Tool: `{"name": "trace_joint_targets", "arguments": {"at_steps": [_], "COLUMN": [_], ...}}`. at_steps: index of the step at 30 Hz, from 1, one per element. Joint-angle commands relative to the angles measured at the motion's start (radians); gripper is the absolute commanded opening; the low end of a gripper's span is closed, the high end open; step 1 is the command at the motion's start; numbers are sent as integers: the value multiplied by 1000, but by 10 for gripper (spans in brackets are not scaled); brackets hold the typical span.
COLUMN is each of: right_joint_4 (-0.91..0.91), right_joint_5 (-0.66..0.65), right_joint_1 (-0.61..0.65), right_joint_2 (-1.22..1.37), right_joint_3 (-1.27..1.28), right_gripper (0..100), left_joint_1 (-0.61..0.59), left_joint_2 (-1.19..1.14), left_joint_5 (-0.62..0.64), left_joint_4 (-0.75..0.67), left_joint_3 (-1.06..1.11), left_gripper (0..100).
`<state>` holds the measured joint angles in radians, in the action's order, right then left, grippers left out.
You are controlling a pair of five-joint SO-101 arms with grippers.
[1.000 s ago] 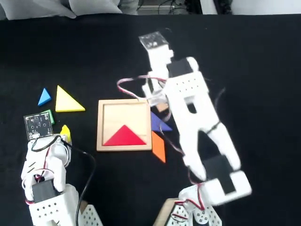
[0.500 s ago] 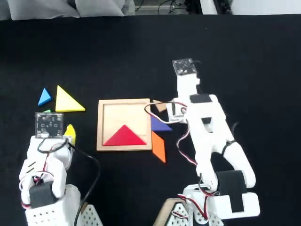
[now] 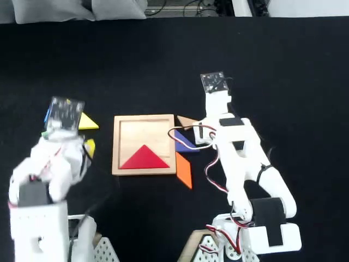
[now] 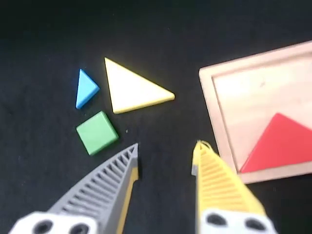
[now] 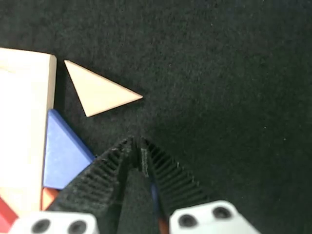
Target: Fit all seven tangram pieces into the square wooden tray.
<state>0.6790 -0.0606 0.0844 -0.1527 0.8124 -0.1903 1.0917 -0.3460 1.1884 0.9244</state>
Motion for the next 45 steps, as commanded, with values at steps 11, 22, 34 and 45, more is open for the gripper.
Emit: {"name": "trace_joint_targets", "arguments": {"at_steps": [11,22,34,45], "right_joint_4": [-20,-74,-75,-75], "right_joint_5": [-8,-9,-12,-14], "right_joint_1": [-17,-17,-18,-18], "right_joint_2": [-48,-48,-48,-48], "right_joint_3": [-5,16,16,16], "right_gripper": [11,11,11,11], "left_joint_1": [-33,-47,-48,-71], "left_joint_2": [-701,-1165,-1683,-1950], "left_joint_5": [-94,-98,-97,-97], "left_joint_4": [-37,-57,-55,-51], "left_joint_3": [-567,-917,-1345,-1630], "left_gripper": [187,21,30,29]}}
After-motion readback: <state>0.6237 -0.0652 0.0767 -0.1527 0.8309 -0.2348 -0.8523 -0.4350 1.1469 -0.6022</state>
